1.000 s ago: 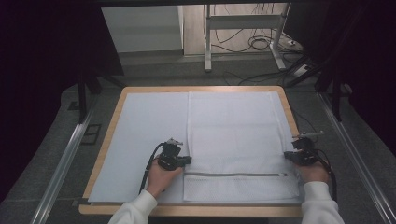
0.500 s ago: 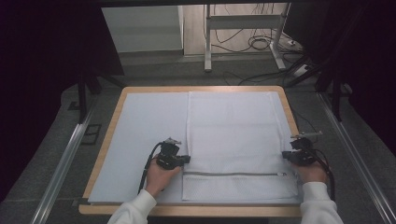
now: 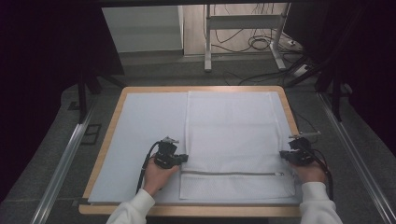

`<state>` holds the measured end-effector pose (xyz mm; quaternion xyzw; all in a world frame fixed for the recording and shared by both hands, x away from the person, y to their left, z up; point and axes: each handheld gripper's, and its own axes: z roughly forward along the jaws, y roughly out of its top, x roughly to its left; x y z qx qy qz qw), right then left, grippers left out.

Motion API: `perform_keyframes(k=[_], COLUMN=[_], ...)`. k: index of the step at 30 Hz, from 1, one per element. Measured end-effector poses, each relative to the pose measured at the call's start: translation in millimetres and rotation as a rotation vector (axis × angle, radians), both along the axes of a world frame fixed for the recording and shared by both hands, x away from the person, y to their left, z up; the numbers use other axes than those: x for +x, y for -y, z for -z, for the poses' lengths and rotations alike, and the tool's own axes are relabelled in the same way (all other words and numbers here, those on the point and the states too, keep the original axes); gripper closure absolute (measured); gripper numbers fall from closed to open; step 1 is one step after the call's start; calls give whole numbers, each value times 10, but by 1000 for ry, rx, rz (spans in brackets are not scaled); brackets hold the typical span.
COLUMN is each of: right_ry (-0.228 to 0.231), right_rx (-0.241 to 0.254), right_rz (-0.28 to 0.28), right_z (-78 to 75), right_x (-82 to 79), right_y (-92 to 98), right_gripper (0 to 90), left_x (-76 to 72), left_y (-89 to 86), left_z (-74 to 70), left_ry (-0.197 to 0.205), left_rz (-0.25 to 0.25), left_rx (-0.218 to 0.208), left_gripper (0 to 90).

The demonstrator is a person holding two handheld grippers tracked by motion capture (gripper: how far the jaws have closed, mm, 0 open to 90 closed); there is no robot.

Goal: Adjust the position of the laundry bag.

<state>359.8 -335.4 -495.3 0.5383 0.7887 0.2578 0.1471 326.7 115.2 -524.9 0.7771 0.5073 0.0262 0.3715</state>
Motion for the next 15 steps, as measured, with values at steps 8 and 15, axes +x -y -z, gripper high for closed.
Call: perform_keyframes(k=[8, 15], right_ry=[3, 2], right_rx=[7, 3], right_rz=[-13, -19], right_z=[-3, 5], right_x=[-4, -2], right_y=[-51, -77], right_gripper=[874, 875], left_x=[-6, -7], left_y=[-68, -110], left_z=[-25, -42], left_ry=[5, 10], left_rz=[-11, -17], left_rx=[-1, -4], left_gripper=[900, 900])
